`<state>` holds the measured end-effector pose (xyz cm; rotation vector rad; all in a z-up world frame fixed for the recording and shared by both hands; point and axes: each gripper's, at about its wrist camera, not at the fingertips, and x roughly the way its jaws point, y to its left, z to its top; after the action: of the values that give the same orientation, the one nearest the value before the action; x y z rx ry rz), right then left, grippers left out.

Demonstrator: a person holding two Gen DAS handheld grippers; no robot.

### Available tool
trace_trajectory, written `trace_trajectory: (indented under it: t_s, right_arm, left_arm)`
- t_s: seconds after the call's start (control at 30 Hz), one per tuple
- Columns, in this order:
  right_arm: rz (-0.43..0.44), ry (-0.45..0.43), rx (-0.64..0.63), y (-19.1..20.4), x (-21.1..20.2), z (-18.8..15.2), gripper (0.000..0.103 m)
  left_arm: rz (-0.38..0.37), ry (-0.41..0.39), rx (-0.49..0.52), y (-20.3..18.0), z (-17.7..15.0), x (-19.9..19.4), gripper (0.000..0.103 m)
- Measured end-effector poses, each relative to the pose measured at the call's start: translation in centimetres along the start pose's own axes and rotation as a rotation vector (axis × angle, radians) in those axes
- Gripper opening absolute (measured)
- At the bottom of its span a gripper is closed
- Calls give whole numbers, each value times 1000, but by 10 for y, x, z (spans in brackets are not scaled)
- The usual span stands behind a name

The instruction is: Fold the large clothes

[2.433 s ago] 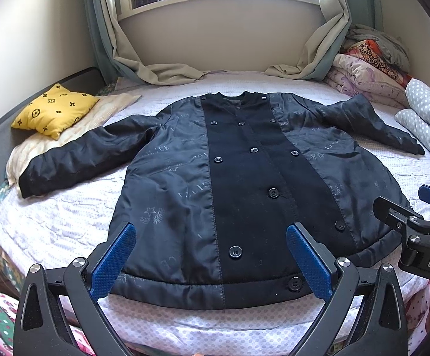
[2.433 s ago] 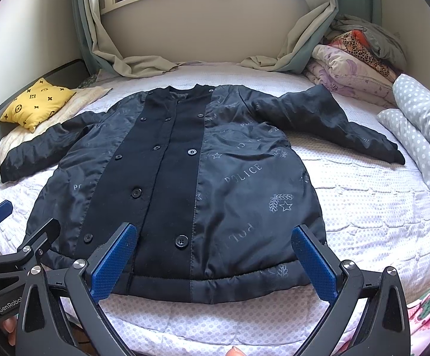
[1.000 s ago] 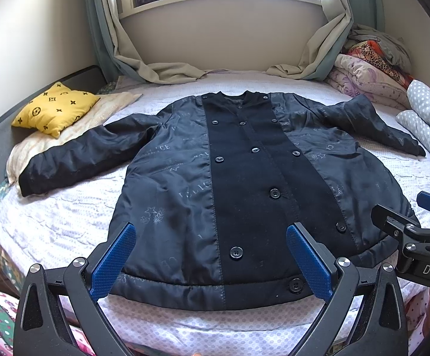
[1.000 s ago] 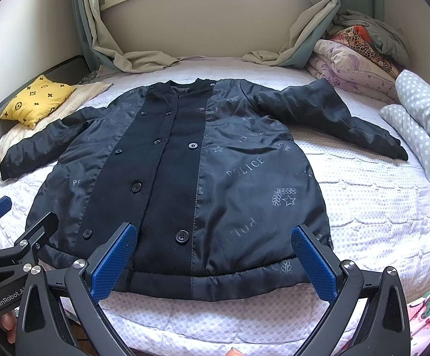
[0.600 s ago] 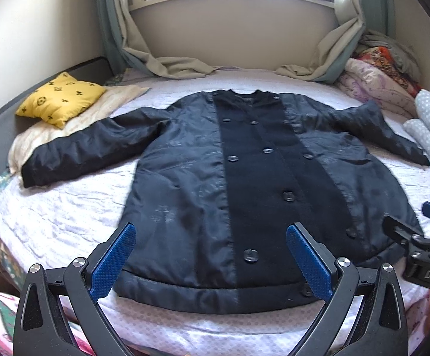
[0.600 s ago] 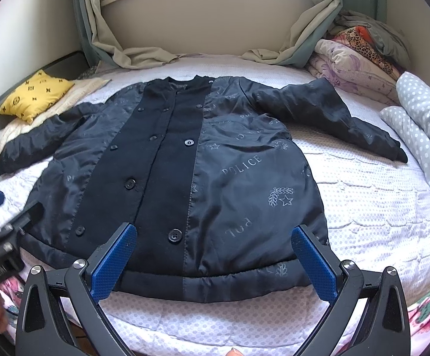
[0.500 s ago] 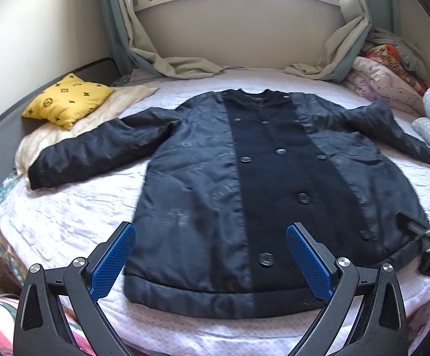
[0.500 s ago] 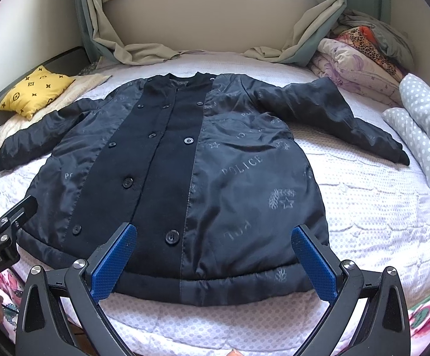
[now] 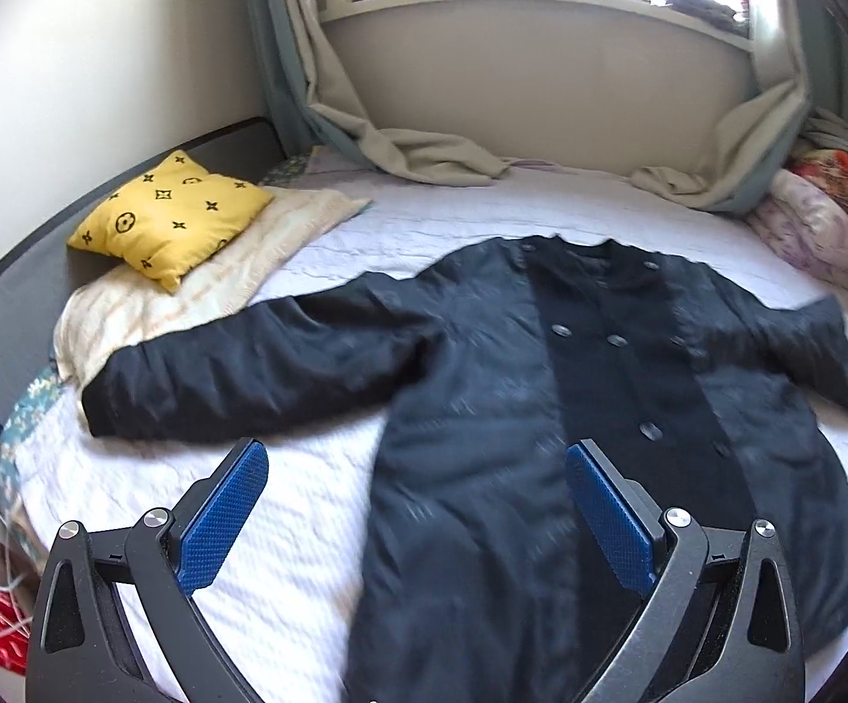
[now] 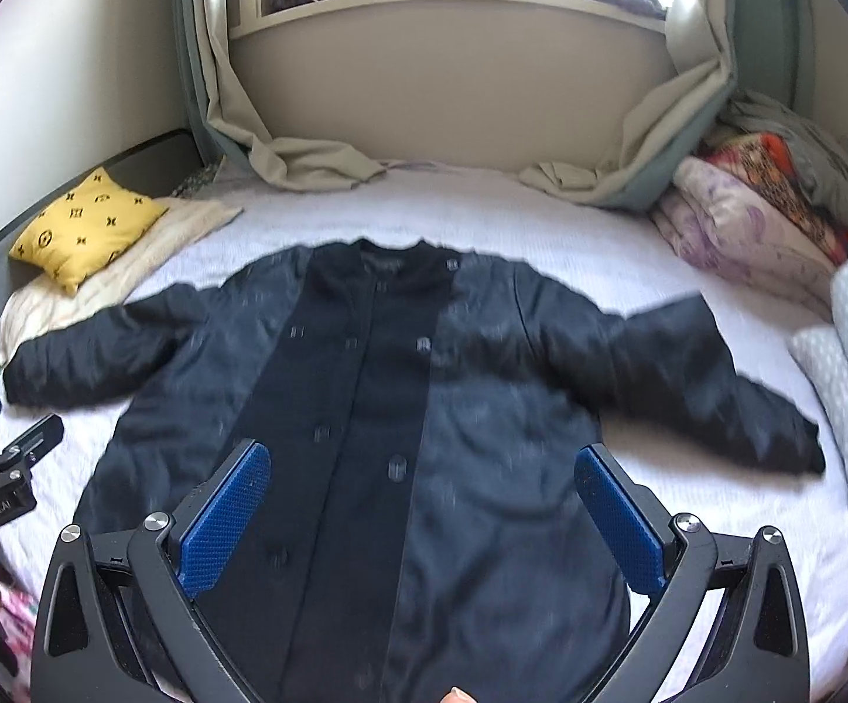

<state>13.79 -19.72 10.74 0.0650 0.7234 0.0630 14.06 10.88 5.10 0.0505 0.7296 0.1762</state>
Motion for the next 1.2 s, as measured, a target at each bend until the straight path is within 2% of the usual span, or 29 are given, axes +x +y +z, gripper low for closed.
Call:
trace_trajectory:
  t_s: [0.17,0.23,0.37,0.7,0.77,0.87,0.97,1.0,1.07,1.2]
  right_arm:
    - [30,-27,-40,-2,34,21,103]
    - [16,-34,-55,-4,45,19,103]
    - [9,17,-108,-10,71,6,103]
    - [49,85,-38,-36,98,2,103]
    - [61,94,-24,-39,101,3,103]
    - [81,106,-3,-43,101,3,103]
    - [111,124,19,-46,100,1,103]
    - [117,126,24,-47,99,1,103]
    - [119,126,36,-49,99,1,103]
    - [118,130,61,-54,101,3,103]
  left_arm:
    - [28,63,-35,15,18,41,103]
    - [47,80,-42,21,18,59,103]
    - [64,151,-96,38,9,88,103]
    - [-31,288,-345,86,-10,123,103]
    - [-53,319,-414,100,-16,130,103]
    - [-92,356,-578,130,-29,139,103]
    - [-185,370,-804,167,-37,144,103]
    - [-225,363,-906,183,-39,145,103]
    - [-269,344,-1034,206,-42,147,99]
    - [-261,319,-1216,251,-51,153,93]
